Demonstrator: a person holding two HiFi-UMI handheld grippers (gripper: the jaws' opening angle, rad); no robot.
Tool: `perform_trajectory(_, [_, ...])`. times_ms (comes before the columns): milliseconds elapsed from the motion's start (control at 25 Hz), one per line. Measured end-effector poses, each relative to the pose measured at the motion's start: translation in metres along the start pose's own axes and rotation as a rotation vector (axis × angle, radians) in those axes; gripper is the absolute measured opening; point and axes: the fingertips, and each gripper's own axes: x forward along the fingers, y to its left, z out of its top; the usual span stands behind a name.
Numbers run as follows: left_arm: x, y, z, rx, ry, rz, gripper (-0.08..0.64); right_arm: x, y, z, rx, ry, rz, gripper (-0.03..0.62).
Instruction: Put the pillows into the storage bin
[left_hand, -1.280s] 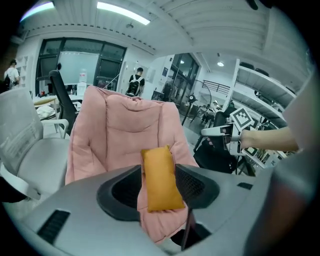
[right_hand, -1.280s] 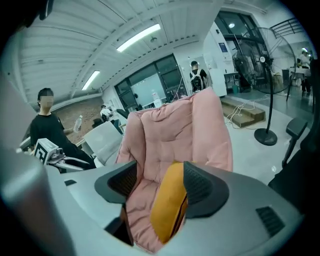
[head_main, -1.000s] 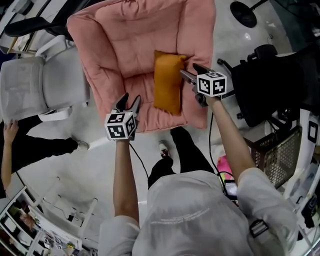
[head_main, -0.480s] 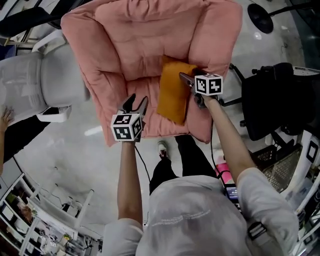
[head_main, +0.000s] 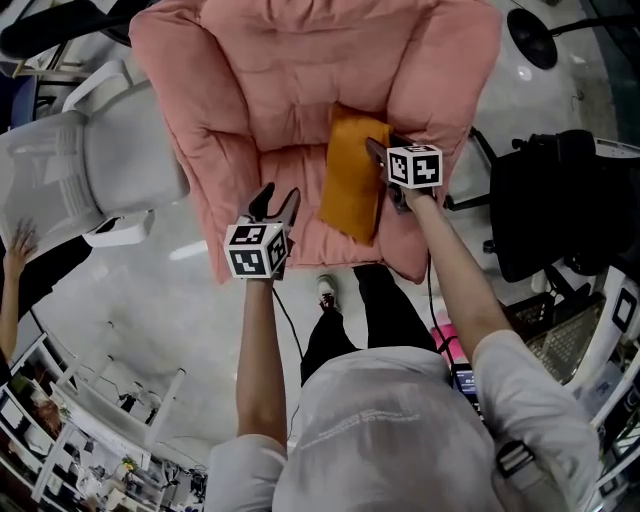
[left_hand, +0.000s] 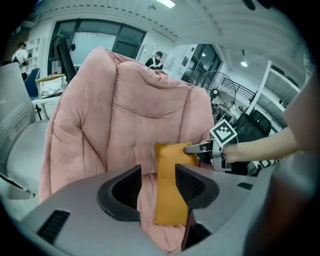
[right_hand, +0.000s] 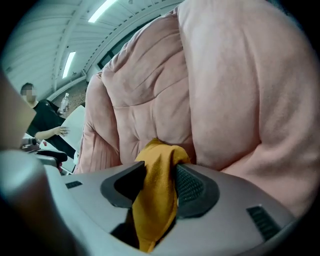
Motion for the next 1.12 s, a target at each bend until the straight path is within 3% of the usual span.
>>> perform_trajectory(200, [-0.024,0.005,0.001,-0.001,-0.034,0.018,0.229,-0.023,0.028,0.001,0.003,-0.045,0.074,0.155])
perform_trajectory(520, [-0.075,0.002,0.007,0.037,-0.102,0.022,0.229,-0.085,0.086,0.012,-0.034,-0.179,0.147,0.114])
perform_trajectory(960, [-0.171,-0.028,0.021,0.137,-0.244,-0.014,0.229,-0.215,0.155,0.042,-0.16,-0.429,0.115,0.101])
perform_trajectory(1120, [-0.208,-0.042,0.024,0.178,-0.297,-0.037,0.229,-0.267,0.184,0.035,-0.19,-0.507,0.093,0.1])
